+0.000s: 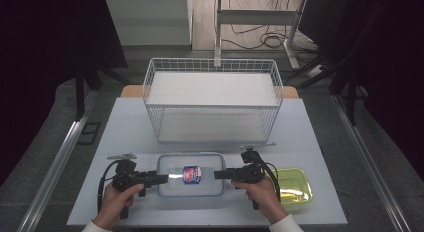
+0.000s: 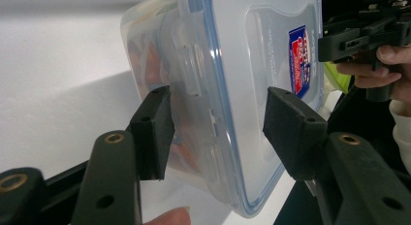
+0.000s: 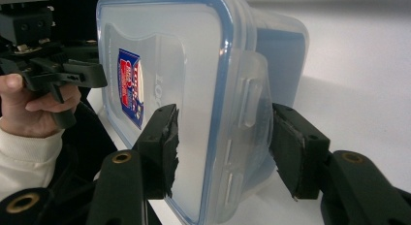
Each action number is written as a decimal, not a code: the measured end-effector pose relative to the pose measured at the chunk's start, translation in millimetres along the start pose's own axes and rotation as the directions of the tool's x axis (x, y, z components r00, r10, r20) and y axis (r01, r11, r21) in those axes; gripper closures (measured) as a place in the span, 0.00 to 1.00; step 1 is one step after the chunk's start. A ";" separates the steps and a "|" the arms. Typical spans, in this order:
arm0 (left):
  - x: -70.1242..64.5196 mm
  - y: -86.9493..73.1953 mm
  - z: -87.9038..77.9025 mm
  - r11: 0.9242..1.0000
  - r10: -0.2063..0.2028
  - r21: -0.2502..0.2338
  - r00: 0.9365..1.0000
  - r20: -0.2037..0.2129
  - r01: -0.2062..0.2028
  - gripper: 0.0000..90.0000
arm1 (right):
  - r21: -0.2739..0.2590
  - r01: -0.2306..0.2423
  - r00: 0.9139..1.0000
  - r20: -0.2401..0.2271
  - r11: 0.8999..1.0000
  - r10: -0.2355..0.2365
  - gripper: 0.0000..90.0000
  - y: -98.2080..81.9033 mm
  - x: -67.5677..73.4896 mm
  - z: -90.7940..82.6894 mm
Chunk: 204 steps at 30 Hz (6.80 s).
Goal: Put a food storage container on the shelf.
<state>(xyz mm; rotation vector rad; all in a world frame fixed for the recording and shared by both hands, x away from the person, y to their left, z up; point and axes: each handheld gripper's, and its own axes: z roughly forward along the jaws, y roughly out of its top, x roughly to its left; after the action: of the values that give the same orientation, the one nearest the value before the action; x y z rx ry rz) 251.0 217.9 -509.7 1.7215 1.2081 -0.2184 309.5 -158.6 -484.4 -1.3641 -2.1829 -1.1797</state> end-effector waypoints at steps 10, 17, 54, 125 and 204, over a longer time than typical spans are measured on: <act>2.3 -1.0 -1.3 1.000 0.000 -0.006 1.000 0.022 0.000 0.52 | -0.021 0.008 1.000 -0.026 1.000 -0.008 0.55 -5.8 -2.8 -3.3; 2.7 -1.9 -2.2 1.000 0.004 -0.011 1.000 0.029 -0.003 0.54 | -0.030 0.025 0.999 -0.025 0.999 -0.026 0.55 -7.4 -2.3 -3.7; -18.2 4.8 -11.2 0.996 0.084 -0.042 0.996 0.035 -0.083 0.57 | -0.107 0.124 0.992 0.008 0.987 -0.124 0.56 -10.6 17.0 -27.4; -86.5 178.9 -39.9 0.946 0.283 -0.172 0.959 0.015 -0.276 0.57 | -0.255 0.318 0.948 0.099 0.913 -0.303 0.56 125.7 67.7 -136.1; -65.8 238.2 -18.2 0.964 0.182 -0.191 0.983 -0.020 -0.183 0.26 | -0.232 0.302 0.948 0.179 0.925 -0.264 0.99 148.6 43.6 -141.5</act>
<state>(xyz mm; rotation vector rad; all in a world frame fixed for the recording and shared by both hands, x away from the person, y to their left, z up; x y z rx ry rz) 401.5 186.4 -315.4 1.6503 1.0289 0.0113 392.3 -211.1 -299.0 -1.2936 -2.4650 -1.5609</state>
